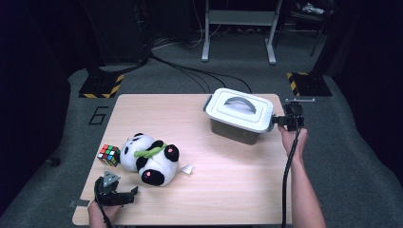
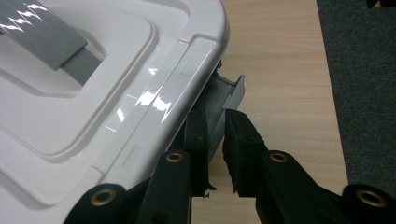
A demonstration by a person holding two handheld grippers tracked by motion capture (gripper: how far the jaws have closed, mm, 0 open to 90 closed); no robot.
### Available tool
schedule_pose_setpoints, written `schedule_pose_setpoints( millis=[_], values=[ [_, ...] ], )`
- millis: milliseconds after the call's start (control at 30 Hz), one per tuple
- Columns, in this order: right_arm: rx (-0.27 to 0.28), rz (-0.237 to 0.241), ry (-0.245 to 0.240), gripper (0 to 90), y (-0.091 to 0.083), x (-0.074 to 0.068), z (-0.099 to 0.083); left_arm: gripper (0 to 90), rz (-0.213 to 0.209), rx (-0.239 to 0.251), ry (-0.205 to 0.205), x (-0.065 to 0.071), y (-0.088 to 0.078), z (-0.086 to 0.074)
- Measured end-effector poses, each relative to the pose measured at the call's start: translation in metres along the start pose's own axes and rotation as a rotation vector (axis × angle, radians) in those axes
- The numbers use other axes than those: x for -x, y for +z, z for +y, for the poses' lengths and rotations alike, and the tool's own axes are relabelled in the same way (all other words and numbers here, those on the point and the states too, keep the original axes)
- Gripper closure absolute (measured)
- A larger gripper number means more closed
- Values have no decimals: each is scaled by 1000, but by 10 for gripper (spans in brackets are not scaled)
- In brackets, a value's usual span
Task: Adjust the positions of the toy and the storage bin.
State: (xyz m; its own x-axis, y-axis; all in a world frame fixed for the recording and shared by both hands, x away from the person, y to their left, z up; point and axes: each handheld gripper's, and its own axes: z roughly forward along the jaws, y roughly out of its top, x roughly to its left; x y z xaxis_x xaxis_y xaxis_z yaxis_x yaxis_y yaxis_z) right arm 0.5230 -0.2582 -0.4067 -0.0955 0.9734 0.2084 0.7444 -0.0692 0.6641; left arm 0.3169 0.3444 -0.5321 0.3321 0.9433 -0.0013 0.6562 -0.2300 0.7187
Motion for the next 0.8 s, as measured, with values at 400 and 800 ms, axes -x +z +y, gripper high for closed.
schedule_pose_setpoints(
  millis=[400,800],
  values=[
    [43,-1,-108,278,-23,3,8,1,0,2,0,0,0,0],
    [-8,106,-313,131,-4,-43,23,1,0,3,0,0,0,0]
  ],
)
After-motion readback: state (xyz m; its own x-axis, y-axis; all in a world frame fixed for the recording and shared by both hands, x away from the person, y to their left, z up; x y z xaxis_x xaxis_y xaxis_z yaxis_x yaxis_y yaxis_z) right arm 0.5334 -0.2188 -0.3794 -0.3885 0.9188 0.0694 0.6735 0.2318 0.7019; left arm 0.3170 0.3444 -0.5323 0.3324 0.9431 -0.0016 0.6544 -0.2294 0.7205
